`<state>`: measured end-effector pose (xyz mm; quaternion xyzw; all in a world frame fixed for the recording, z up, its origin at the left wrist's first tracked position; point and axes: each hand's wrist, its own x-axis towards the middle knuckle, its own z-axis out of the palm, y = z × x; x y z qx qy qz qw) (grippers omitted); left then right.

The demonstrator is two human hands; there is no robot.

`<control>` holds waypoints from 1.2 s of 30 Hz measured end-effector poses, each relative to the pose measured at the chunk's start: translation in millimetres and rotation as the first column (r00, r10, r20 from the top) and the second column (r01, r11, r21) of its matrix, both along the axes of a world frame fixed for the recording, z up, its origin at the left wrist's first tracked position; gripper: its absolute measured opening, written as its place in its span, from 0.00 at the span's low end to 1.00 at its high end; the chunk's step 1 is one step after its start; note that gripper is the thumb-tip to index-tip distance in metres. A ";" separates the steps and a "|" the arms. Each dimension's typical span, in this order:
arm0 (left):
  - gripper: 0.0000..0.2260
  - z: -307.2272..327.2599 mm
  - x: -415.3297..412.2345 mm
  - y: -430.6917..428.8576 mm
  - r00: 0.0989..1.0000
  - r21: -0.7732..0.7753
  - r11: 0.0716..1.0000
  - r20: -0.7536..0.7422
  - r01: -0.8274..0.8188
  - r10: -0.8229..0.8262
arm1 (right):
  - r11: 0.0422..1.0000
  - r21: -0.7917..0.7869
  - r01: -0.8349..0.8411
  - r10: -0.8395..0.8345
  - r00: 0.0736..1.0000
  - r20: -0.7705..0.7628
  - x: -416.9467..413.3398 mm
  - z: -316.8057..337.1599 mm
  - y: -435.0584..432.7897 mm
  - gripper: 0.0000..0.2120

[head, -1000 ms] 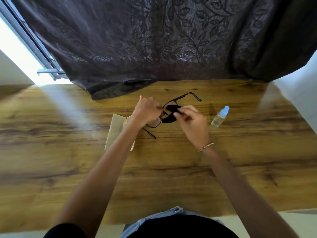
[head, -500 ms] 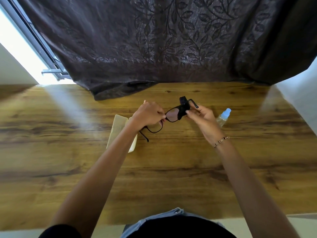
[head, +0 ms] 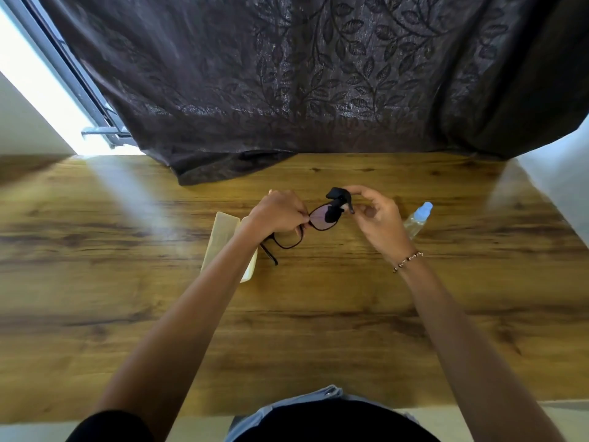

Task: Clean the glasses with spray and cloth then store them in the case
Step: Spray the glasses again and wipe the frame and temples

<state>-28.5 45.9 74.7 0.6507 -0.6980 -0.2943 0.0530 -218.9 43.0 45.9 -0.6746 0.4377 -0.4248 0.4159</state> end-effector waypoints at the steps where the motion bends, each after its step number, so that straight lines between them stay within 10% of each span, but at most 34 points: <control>1: 0.11 -0.2 0.4 -0.5 1.000 0.001 1.000 0.021 -0.001 0.001 | 1.000 -0.005 -0.008 0.008 0.999 0.035 0.5 2.1 1.2 0.13; 13: 0.10 -4.9 1.5 1.0 0.997 -0.028 0.999 -0.068 -0.028 0.027 | 0.995 -0.073 0.065 -0.071 0.994 -0.088 1.7 -2.3 -9.0 0.15; 21: 0.11 -11.8 12.4 -5.9 1.000 -0.015 1.000 0.018 -0.025 0.025 | 0.959 -0.281 -0.044 0.075 0.992 0.100 12.5 21.4 11.4 0.18; 36: 0.09 22.0 17.2 -7.4 0.845 0.156 0.974 -0.532 0.163 -0.056 | 0.976 0.185 -0.118 -0.058 0.674 0.736 6.2 20.2 -0.6 0.12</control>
